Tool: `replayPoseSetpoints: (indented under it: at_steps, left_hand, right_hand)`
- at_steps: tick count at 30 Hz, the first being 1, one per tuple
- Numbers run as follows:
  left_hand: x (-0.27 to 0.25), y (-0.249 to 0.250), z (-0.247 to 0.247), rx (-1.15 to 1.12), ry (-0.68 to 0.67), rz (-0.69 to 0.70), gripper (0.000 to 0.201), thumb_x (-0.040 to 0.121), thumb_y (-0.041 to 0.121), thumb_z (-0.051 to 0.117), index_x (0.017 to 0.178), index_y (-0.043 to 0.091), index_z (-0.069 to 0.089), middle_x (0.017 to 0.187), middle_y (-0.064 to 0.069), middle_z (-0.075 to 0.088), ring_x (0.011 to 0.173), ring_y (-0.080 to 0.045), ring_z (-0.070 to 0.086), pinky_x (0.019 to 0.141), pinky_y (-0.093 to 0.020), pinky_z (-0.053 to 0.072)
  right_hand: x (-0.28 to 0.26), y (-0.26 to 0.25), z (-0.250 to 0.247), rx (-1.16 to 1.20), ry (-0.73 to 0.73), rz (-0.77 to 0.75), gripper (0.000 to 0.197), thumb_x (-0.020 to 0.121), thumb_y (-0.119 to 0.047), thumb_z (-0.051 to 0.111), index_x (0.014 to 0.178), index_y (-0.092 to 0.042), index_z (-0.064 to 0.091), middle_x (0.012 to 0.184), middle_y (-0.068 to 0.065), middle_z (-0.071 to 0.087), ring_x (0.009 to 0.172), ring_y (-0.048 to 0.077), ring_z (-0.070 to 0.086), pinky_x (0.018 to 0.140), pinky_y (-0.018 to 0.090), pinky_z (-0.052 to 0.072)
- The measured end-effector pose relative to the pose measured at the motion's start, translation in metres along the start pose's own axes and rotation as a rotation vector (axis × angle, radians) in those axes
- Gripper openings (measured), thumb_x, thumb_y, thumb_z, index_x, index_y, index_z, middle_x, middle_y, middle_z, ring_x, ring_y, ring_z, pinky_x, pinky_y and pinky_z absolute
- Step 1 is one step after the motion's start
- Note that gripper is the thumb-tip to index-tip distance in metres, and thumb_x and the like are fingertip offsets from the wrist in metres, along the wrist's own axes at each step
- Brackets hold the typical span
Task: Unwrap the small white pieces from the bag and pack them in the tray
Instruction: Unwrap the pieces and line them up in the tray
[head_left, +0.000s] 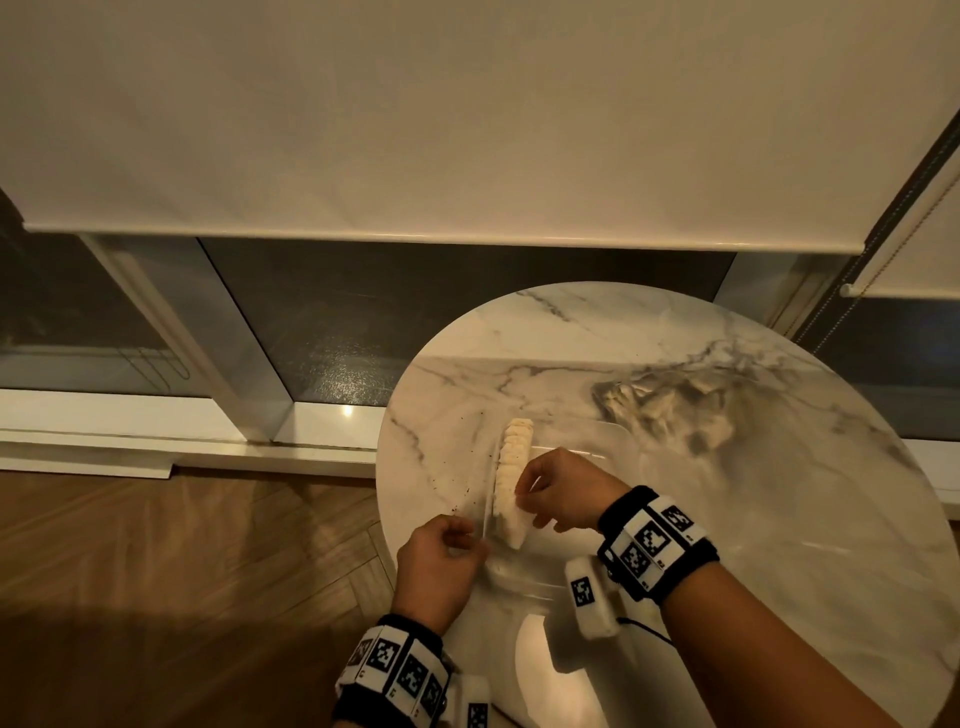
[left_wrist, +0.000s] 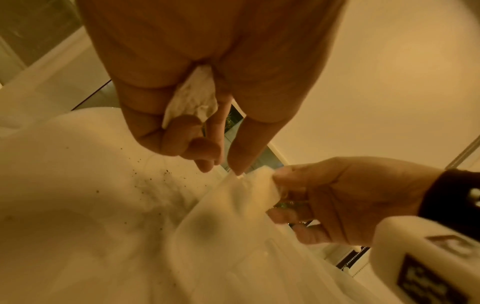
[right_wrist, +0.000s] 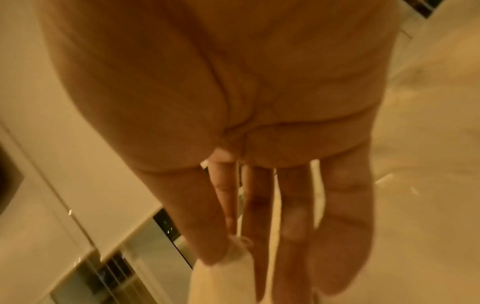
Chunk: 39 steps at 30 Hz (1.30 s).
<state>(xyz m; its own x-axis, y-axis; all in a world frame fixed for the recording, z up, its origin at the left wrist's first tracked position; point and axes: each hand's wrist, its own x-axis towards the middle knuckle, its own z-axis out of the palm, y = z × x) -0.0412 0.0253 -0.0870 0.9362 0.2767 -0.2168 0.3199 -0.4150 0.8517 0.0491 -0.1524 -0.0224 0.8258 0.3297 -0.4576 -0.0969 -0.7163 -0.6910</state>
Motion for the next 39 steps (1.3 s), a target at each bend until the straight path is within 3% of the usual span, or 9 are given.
replayPoseSetpoints:
  at_steps: [6, 12, 16, 22, 29, 31, 35, 37, 39]
  left_hand:
    - [-0.001, 0.001, 0.0, -0.028, -0.018, -0.023, 0.017, 0.085, 0.022, 0.077, 0.101, 0.022, 0.072, 0.091, 0.013, 0.069, 0.087, 0.004, 0.062, 0.071, -0.008, 0.044]
    - [0.0, 0.0, -0.001, -0.045, -0.021, -0.046, 0.016, 0.083, 0.021, 0.078, 0.098, 0.021, 0.073, 0.087, 0.011, 0.07, 0.083, 0.001, 0.064, 0.068, -0.005, 0.044]
    - [0.0, -0.002, -0.001, -0.06, -0.03, -0.06, 0.018, 0.082, 0.023, 0.08, 0.099, 0.021, 0.074, 0.086, 0.01, 0.072, 0.083, -0.001, 0.066, 0.071, -0.01, 0.047]
    - [0.0, -0.003, -0.001, -0.073, -0.034, -0.06, 0.019, 0.083, 0.023, 0.079, 0.1, 0.02, 0.074, 0.088, 0.01, 0.072, 0.084, 0.0, 0.066, 0.074, -0.009, 0.048]
    - [-0.002, -0.002, -0.002, -0.084, -0.043, -0.063, 0.018, 0.083, 0.024, 0.079, 0.1, 0.021, 0.073, 0.089, 0.009, 0.072, 0.084, -0.001, 0.066, 0.074, -0.011, 0.048]
    - [-0.003, -0.002, -0.003, -0.082, -0.036, -0.06, 0.017, 0.083, 0.027, 0.079, 0.099, 0.023, 0.073, 0.087, 0.01, 0.072, 0.083, -0.001, 0.066, 0.072, -0.011, 0.047]
    - [-0.005, -0.001, -0.006, -0.136, 0.027, -0.084, 0.009, 0.087, 0.028, 0.075, 0.095, 0.025, 0.072, 0.087, 0.007, 0.072, 0.082, -0.011, 0.067, 0.078, -0.026, 0.056]
    - [-0.007, 0.004, -0.008, -0.304, 0.1, -0.095, 0.005, 0.091, 0.018, 0.068, 0.094, 0.021, 0.071, 0.09, -0.002, 0.072, 0.077, -0.017, 0.066, 0.072, -0.032, 0.056]
    - [-0.008, 0.012, -0.011, -0.609, 0.135, -0.13, 0.015, 0.096, 0.005, 0.056, 0.099, 0.011, 0.069, 0.092, -0.01, 0.07, 0.069, -0.02, 0.061, 0.062, -0.031, 0.051]
  right_hand:
    - [0.013, -0.014, 0.01, -0.294, -0.111, 0.09, 0.004, 0.087, -0.026, 0.074, 0.09, -0.025, 0.076, 0.079, -0.01, 0.063, 0.071, 0.008, 0.059, 0.059, 0.021, 0.054]
    - [0.027, -0.021, 0.012, -0.306, -0.106, 0.146, 0.009, 0.086, -0.019, 0.074, 0.094, -0.018, 0.078, 0.066, -0.004, 0.063, 0.068, 0.014, 0.064, 0.068, 0.027, 0.058]
    - [0.037, -0.015, 0.014, -0.35, -0.037, 0.175, 0.017, 0.084, -0.016, 0.073, 0.101, -0.014, 0.076, 0.089, 0.005, 0.073, 0.091, 0.022, 0.072, 0.081, 0.033, 0.061]
    - [0.053, -0.011, 0.019, -0.329, -0.015, 0.213, 0.027, 0.081, -0.017, 0.073, 0.106, -0.008, 0.071, 0.097, 0.011, 0.074, 0.093, 0.025, 0.072, 0.082, 0.037, 0.062]
    - [0.06, -0.006, 0.027, -0.243, 0.012, 0.255, 0.075, 0.083, -0.02, 0.063, 0.149, 0.0, 0.035, 0.118, 0.018, 0.07, 0.101, 0.026, 0.07, 0.094, 0.037, 0.056]
    - [0.055, -0.01, 0.024, -0.234, 0.009, 0.245, 0.066, 0.085, -0.02, 0.062, 0.144, 0.002, 0.043, 0.12, 0.019, 0.069, 0.095, 0.023, 0.067, 0.086, 0.032, 0.055]
    - [0.035, -0.017, 0.008, -0.191, 0.044, 0.184, 0.021, 0.088, -0.027, 0.072, 0.101, -0.012, 0.073, 0.094, 0.011, 0.076, 0.081, 0.023, 0.073, 0.068, 0.031, 0.06]
    - [0.024, -0.016, 0.003, -0.067, 0.12, 0.142, 0.015, 0.088, -0.029, 0.071, 0.094, -0.016, 0.073, 0.087, 0.007, 0.075, 0.068, 0.016, 0.068, 0.052, 0.024, 0.052]
    - [0.01, -0.015, 0.001, 0.075, 0.209, 0.078, 0.011, 0.088, -0.03, 0.07, 0.089, -0.02, 0.073, 0.079, 0.003, 0.074, 0.061, 0.012, 0.064, 0.049, 0.022, 0.046]
